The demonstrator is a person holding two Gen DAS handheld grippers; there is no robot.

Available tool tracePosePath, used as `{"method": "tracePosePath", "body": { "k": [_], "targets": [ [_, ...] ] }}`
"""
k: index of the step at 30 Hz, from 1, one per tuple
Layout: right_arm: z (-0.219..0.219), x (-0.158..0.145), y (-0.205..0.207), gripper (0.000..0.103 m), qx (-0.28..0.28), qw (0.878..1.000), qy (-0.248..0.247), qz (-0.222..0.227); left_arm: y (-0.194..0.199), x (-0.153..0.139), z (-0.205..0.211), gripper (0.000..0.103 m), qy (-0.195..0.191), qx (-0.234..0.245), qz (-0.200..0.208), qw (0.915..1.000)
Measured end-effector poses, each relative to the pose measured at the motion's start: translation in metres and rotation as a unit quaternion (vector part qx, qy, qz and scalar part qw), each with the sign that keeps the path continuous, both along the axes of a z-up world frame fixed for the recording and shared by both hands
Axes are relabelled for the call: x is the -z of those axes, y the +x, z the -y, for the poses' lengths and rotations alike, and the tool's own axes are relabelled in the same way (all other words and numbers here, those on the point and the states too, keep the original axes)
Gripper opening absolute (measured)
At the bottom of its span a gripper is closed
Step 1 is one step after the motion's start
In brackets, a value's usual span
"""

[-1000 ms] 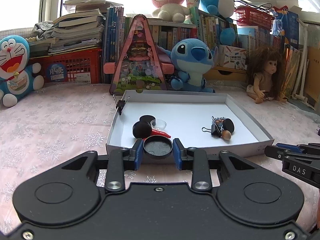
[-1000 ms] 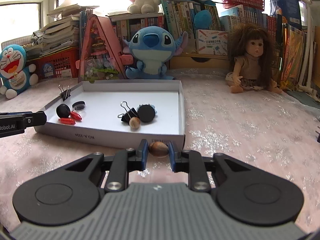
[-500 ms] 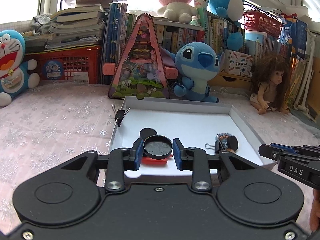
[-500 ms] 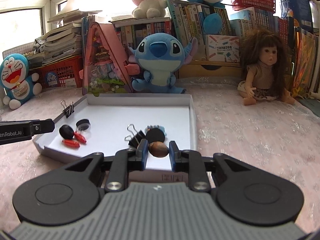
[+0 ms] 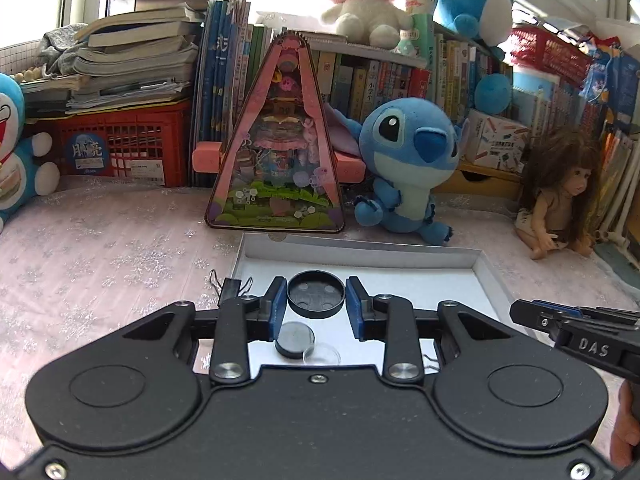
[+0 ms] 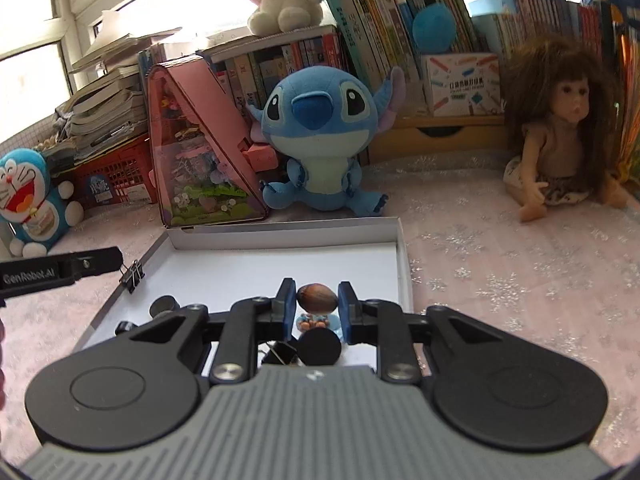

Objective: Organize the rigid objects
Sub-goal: 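Carry the black cap into the tray with the left gripper while the right drops the nut there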

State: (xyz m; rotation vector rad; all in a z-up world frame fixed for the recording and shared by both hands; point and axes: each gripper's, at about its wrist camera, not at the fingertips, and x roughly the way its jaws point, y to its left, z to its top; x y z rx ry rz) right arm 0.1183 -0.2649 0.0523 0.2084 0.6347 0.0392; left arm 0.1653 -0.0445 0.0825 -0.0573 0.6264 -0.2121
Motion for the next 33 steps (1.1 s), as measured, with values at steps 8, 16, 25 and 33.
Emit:
{"method": "tracePosePath", "body": {
  "k": [8, 16, 25, 33],
  "targets": [
    [0.013, 0.020, 0.041, 0.028, -0.007, 0.997, 0.058, -0.041, 0.045, 0.026, 0.007, 0.030, 0.000, -0.003, -0.053, 0.9986],
    [0.012, 0.037, 0.061, 0.028, -0.001, 0.997, 0.062, -0.053, 0.070, 0.053, 0.009, 0.030, 0.007, -0.015, -0.074, 0.9971],
    [0.003, 0.053, 0.069, 0.028, -0.006, 0.998, 0.043, -0.048, 0.074, 0.068, 0.016, 0.030, 0.032, -0.013, -0.067, 0.9971],
    [-0.002, 0.055, 0.069, 0.028, -0.019, 0.999, 0.020, -0.041, 0.072, 0.078, 0.024, 0.030, 0.052, -0.005, -0.062, 0.9967]
  ]
}}
